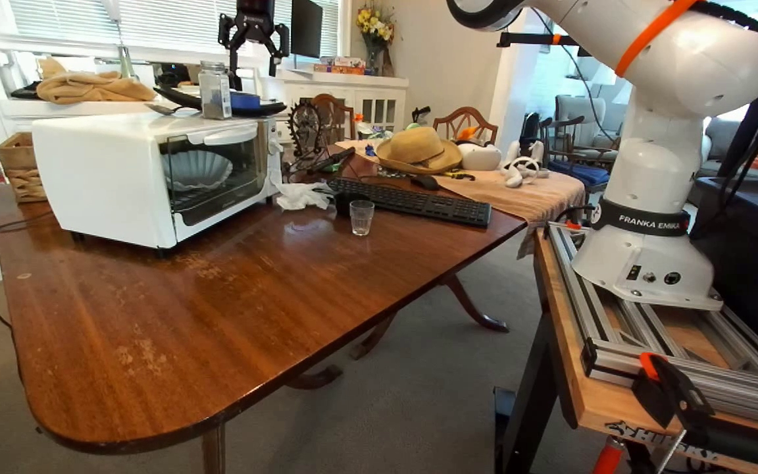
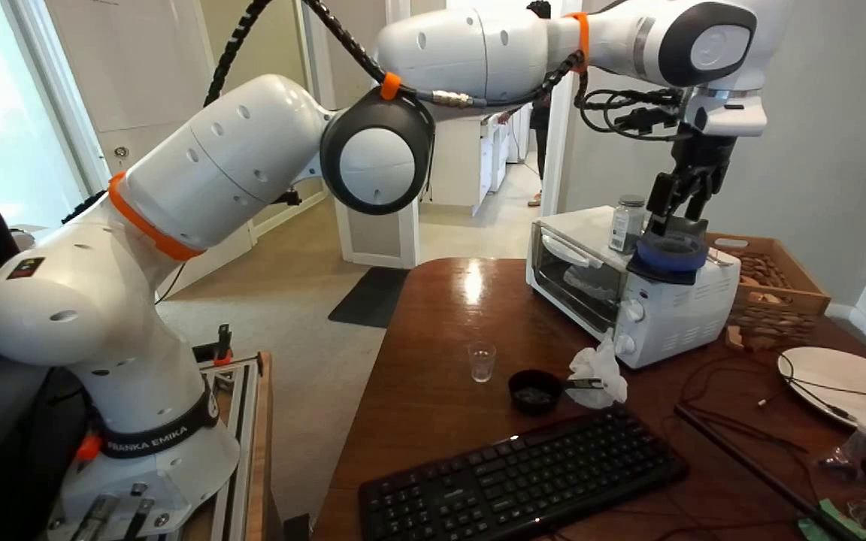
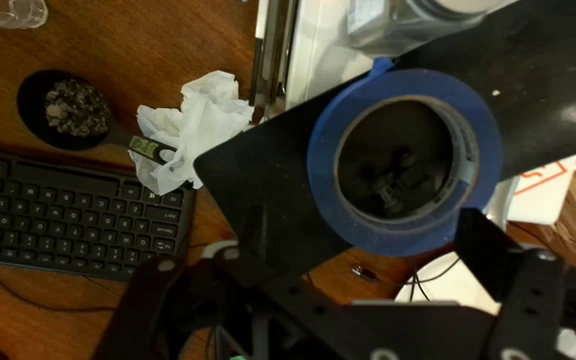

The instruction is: Put the blue masking tape on the black tray.

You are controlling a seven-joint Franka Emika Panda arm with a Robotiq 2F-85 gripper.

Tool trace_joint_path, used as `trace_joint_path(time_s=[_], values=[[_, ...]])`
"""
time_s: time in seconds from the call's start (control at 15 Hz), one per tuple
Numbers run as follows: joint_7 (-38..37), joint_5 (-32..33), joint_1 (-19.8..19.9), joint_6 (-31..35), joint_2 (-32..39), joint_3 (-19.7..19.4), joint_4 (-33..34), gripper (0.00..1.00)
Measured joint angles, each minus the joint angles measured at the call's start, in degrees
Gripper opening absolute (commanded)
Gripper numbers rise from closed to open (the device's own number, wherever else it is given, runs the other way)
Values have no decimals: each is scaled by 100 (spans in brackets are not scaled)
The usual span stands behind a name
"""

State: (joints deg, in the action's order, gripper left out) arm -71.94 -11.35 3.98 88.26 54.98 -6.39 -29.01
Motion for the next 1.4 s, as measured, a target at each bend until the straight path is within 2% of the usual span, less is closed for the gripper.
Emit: trace_joint_path(time_s=[0.27, 0.6, 1.0, 1.2, 1.4], values=[[-427, 60, 158, -4, -106, 11, 383, 100], [-1120, -56, 649, -67, -228, 299, 300, 100], [-1727, -766, 1435, -368, -203, 875, 277, 100], [-2104, -1101, 1629, -632, -117, 1117, 268, 100], [-2108, -1170, 1716, -828, -60, 1200, 278, 100]])
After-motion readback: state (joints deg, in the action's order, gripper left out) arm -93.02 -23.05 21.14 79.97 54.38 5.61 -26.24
